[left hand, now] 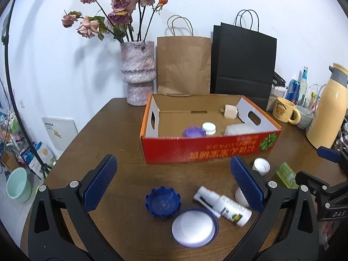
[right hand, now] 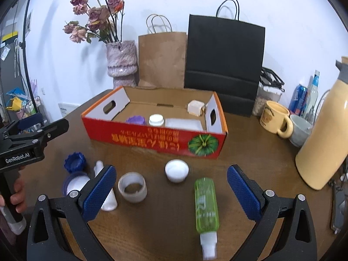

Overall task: Organize rigid objects
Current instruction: 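Withdraw both open tools from the cardboard box back over the table, then grasp the green spray bottle with the right tool while the left tool grasps the blue-rimmed lid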

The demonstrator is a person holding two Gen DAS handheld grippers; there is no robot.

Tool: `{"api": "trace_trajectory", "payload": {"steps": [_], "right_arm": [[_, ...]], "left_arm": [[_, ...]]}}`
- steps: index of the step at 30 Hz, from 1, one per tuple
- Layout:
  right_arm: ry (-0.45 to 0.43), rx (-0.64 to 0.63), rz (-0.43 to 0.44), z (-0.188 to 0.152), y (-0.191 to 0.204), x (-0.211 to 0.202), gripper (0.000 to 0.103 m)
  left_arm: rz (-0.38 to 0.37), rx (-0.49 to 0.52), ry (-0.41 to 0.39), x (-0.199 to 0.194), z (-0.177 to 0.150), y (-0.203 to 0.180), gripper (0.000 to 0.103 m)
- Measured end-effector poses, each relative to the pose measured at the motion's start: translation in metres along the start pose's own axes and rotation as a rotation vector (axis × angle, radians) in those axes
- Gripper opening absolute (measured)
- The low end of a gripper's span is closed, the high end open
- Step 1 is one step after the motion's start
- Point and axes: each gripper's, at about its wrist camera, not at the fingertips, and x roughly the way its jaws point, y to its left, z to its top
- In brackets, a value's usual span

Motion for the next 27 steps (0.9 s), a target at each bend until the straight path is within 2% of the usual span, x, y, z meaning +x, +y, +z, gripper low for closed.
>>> {"api": "trace_trajectory", "payload": {"steps": [16, 27], "right_arm": [[0.068, 0.017, -0.029, -0.052, -0.015, -0.012, 0.103], [0.076, 0.036, -0.054, -0.068, -0.02, -0.015, 0.103]], "left_arm": [[-0.002, 0.014, 0.065, -0.008, -0.042, 0.007, 0.103], [-0.003, -0.024, 0.092, -0.008, -0.05, 0.017, 0.103]]}}
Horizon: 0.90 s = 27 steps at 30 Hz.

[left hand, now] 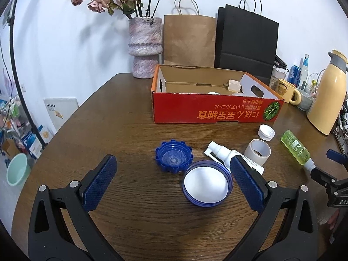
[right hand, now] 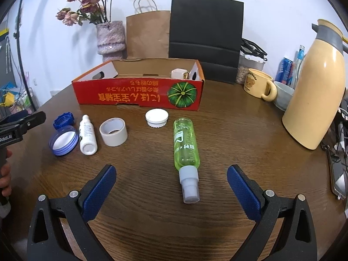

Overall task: Organize rigid objects
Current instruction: 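Grasp the green spray bottle with the right tool while the left tool grasps the blue-rimmed lid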

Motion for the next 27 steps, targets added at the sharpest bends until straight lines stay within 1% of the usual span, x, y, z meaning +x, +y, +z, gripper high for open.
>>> {"api": "trace_trajectory", "payload": {"steps": [5, 10, 14, 16, 19, 21, 22, 23, 24, 25, 26, 27], "right_arm": [[0.003, -0.007, 0.003, 0.0, 0.002, 0.002, 0.103], [0.05, 0.0, 0.009, 0.0, 0.001, 0.013, 0.103], [0.058, 0.006, -0.019, 0.005, -0.006, 0.022, 0.103], [0.087, 0.01, -0.038, 0.008, -0.009, 0.031, 0.103], [0.139, 0.011, -0.031, 0.013, -0.012, 0.047, 0.103], [0.15, 0.013, -0.028, 0.015, -0.014, 0.053, 0.101], [0.154, 0.018, -0.024, 0.017, -0.015, 0.057, 0.094], [0.157, 0.022, -0.02, 0.018, -0.017, 0.059, 0.089], [0.172, 0.028, -0.013, 0.019, -0.018, 0.064, 0.078], [0.195, 0.035, -0.004, 0.02, -0.02, 0.07, 0.064], [0.208, 0.041, -0.001, 0.02, -0.021, 0.073, 0.058], [0.191, 0.045, 0.0, 0.022, -0.022, 0.072, 0.046]], "left_arm": [[-0.002, -0.001, 0.0, 0.0, 0.0, 0.0, 0.103], [0.002, -0.004, 0.007, 0.001, -0.001, 0.001, 0.103], [0.0, -0.009, 0.019, 0.003, -0.001, 0.002, 0.103], [0.002, -0.01, 0.023, 0.003, -0.001, 0.003, 0.103], [0.002, -0.01, 0.03, 0.004, -0.001, 0.003, 0.103], [0.001, -0.009, 0.04, 0.006, -0.001, 0.003, 0.103], [0.001, -0.009, 0.042, 0.006, -0.001, 0.003, 0.103], [0.002, -0.008, 0.044, 0.007, -0.001, 0.003, 0.103], [0.001, -0.007, 0.046, 0.007, -0.002, 0.003, 0.103], [0.0, -0.007, 0.047, 0.007, -0.002, 0.002, 0.103], [0.001, -0.007, 0.048, 0.007, -0.002, 0.002, 0.103], [0.003, -0.007, 0.05, 0.008, -0.002, 0.002, 0.103]]}}
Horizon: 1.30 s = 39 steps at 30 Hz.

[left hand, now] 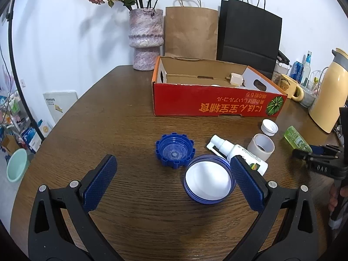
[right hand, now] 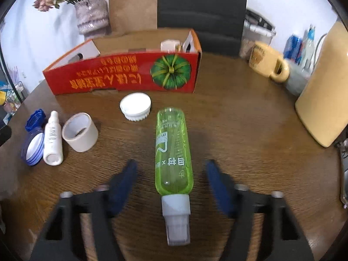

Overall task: Organize rigid objects
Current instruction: 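Grasp the green spray bottle with the right tool while the left tool grasps the blue-rimmed lid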

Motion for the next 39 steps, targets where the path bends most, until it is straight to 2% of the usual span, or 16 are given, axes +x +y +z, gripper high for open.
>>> {"api": "trace_trajectory", "payload": {"steps": [1, 4, 9, 15, 23, 33, 36, 39], "right_arm": [[0.002, -0.001, 0.01, 0.001, -0.001, 0.0, 0.035], [-0.016, -0.001, 0.011, 0.0, -0.001, -0.004, 0.035], [-0.114, -0.014, -0.005, -0.003, 0.003, -0.022, 0.035], [-0.207, -0.03, -0.017, -0.011, 0.009, -0.045, 0.035], [-0.239, -0.041, 0.009, -0.019, 0.018, -0.057, 0.035], [-0.238, -0.071, 0.03, -0.023, 0.028, -0.059, 0.035], [-0.237, -0.075, 0.032, -0.023, 0.03, -0.059, 0.035], [-0.237, -0.078, 0.034, -0.023, 0.031, -0.059, 0.035]], "left_arm": [[0.001, 0.0, 0.002, 0.0, 0.0, 0.0, 0.103], [0.003, -0.003, 0.011, 0.002, 0.0, 0.0, 0.103], [-0.001, -0.003, 0.029, 0.004, -0.002, -0.002, 0.103], [-0.046, 0.04, 0.062, 0.006, -0.006, -0.012, 0.103], [-0.058, 0.101, 0.141, 0.021, -0.013, -0.031, 0.103], [-0.022, 0.072, 0.215, 0.043, -0.014, -0.037, 0.103], [-0.021, 0.06, 0.222, 0.045, -0.013, -0.039, 0.099], [-0.022, 0.058, 0.234, 0.048, -0.014, -0.042, 0.084]]}}
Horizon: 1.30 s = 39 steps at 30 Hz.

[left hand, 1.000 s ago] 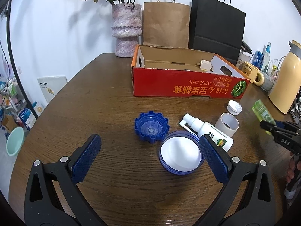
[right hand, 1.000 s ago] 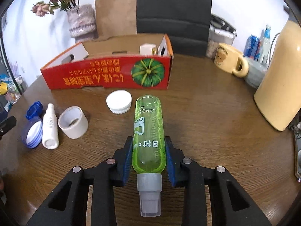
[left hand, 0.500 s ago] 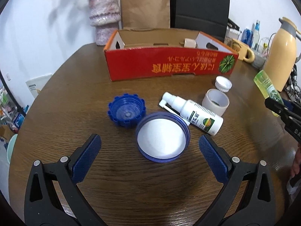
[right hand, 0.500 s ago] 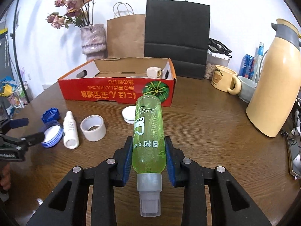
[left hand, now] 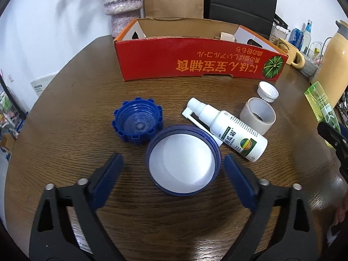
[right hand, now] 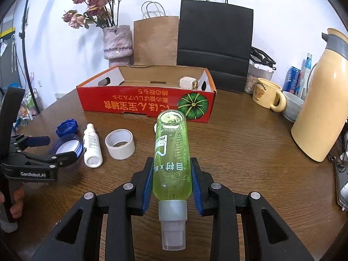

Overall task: Organize rigid objects
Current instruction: 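Grasp the green spray bottle with the right tool while the left tool grasps the blue-rimmed lid, then carry the blue-rimmed lid and green spray bottle over the cardboard box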

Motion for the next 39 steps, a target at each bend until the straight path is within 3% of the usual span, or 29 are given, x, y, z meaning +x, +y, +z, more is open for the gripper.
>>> {"api": "trace_trajectory", "payload": {"steps": [4, 16, 39], "right_arm": [[0.0, -0.003, 0.002, 0.0, 0.002, 0.0, 0.035], [-0.008, -0.012, 0.009, 0.0, 0.012, -0.003, 0.035], [-0.072, -0.028, 0.044, 0.016, 0.036, -0.015, 0.035]], "left_arm": [[-0.008, 0.011, -0.006, -0.001, -0.001, -0.006, 0.063], [-0.011, 0.058, -0.07, -0.017, -0.003, -0.016, 0.063], [-0.03, 0.04, -0.173, -0.054, 0.011, -0.017, 0.063]]}}
